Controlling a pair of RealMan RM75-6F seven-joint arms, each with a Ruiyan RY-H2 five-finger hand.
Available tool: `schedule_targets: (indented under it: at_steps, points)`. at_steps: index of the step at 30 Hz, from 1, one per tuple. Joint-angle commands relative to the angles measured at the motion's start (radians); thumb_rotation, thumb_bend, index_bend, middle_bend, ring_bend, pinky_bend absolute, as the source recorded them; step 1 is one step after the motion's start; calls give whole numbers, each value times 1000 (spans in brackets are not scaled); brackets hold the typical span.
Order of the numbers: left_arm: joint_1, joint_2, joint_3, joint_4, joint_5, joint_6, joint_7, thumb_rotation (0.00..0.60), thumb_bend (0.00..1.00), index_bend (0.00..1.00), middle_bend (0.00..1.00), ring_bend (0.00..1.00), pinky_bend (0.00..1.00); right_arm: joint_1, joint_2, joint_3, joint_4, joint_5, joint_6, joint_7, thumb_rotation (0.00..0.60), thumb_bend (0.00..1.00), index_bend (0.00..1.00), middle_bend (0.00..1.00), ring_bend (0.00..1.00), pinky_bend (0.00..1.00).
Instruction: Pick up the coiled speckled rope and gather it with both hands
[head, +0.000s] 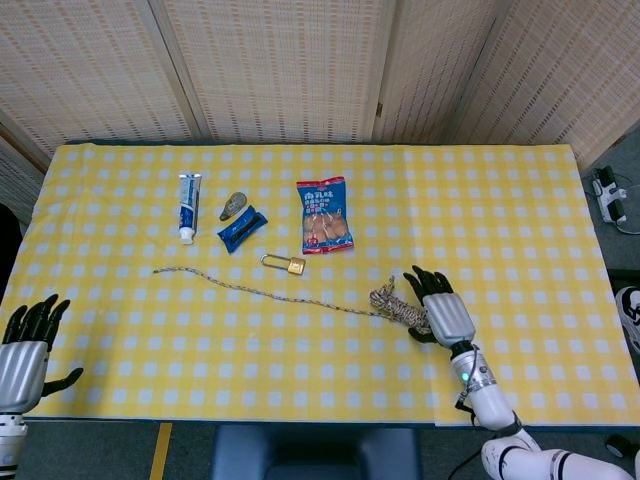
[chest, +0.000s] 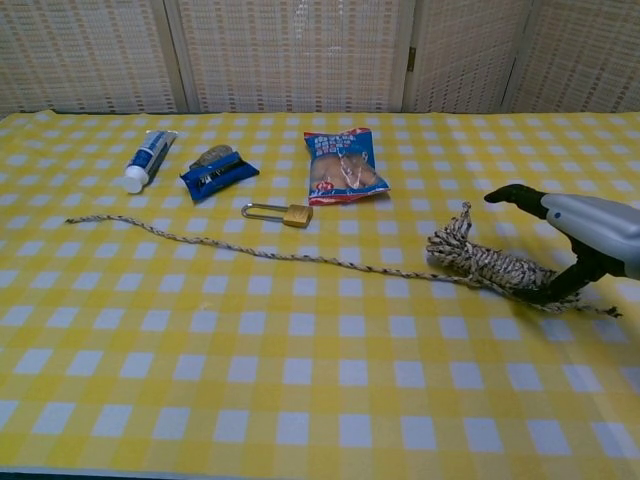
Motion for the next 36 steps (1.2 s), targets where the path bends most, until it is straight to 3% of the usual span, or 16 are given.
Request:
schedule_targets:
  at_steps: [1, 7, 10, 14, 26, 36]
  points:
    - [-1, -3, 0, 2, -1, -3, 0, 600, 172, 93, 72, 98, 0, 16, 21, 22, 16, 40, -18, -20, 600, 265, 0, 0, 0, 0]
    - [-4, -7, 1, 5, -2, -9, 2, 600, 171, 101, 72, 98, 0, 42, 61, 45, 21, 105, -56, -44, 600, 265, 0, 0, 8, 0]
    - [-4, -7, 0, 5, -4, -9, 2, 600, 172, 104, 72, 98, 0, 51, 87, 35, -1, 107, -85, -33, 600, 265, 0, 4, 50, 0]
    - [-5, -8, 0, 5, -5, -11, 3, 600, 172, 104, 72, 97, 0, 68, 107, 9, -10, 94, -126, -30, 600, 265, 4, 83, 117, 6]
    - [-4, -10, 0, 14, -12, -14, -3, 600, 172, 109, 72, 97, 0, 91, 65, -16, 57, 35, -110, 24, 600, 265, 284, 281, 294, 131]
    - [-6, -15, 1, 21, -12, -20, -6, 600, 171, 110, 72, 97, 0, 103, 47, -27, 73, 37, -110, 19, 600, 280, 349, 331, 338, 177]
